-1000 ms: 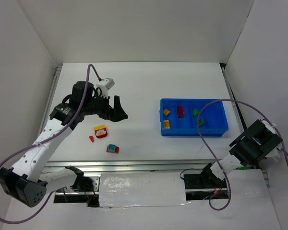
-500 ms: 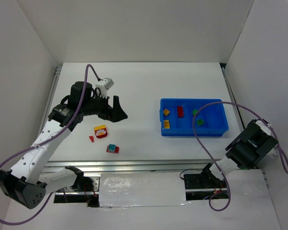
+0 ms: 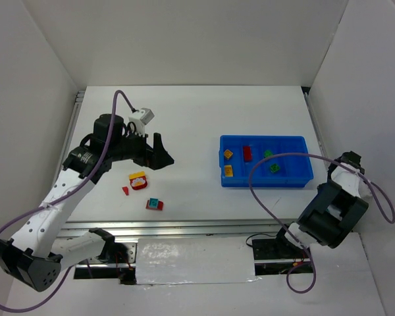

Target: Sort the legos into containers by color

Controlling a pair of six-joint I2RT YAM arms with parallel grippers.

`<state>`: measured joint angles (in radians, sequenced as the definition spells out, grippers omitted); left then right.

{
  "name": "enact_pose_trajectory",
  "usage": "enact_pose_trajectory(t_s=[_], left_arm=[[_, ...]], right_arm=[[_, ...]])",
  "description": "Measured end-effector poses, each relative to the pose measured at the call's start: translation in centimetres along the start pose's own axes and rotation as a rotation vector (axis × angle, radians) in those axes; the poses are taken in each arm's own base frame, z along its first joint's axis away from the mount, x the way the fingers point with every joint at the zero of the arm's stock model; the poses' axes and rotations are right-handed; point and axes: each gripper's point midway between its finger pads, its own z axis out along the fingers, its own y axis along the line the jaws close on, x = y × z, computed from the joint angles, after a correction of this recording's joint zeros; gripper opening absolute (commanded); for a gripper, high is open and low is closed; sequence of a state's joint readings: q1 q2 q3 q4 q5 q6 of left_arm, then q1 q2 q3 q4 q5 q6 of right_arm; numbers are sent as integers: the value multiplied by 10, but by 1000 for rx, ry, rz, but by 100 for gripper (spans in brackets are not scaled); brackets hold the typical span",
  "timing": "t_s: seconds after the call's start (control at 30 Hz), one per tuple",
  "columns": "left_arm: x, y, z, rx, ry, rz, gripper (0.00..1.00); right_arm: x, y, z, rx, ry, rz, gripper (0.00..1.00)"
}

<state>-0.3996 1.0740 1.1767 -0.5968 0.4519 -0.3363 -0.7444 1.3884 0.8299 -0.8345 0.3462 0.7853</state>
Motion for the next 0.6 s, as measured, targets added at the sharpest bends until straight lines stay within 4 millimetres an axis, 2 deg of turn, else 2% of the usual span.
enact_pose_trajectory(t_s=[0.13, 0.17, 0.23, 0.27, 0.3, 0.37, 0.5, 0.6], left_arm=[[2, 1, 0, 0, 4, -3, 100], [2, 1, 0, 0, 4, -3, 100], [2, 0, 0, 3, 3, -2, 99], [2, -1, 0, 5, 4, -2, 99], [2, -1, 0, 7, 4, -2, 99], [2, -1, 0, 10, 5, -2, 99], [2, -3, -1, 19, 5, -1, 99], [2, -4, -2, 21, 3, 1, 99]], right_arm=[[1, 5, -6, -32, -5, -9, 0], [2, 7, -8, -43, -9, -13, 4], [0, 9, -13, -66, -24, -13, 27], [-1, 10, -16, -78, -31, -13, 55], [-2, 11, -20, -92, -39, -8, 65], [-3, 10, -24, -105, -48, -11, 99], [-4, 4, -29, -91, -57, -15, 100], [-5, -8, -30, -29, -69, 15, 100]])
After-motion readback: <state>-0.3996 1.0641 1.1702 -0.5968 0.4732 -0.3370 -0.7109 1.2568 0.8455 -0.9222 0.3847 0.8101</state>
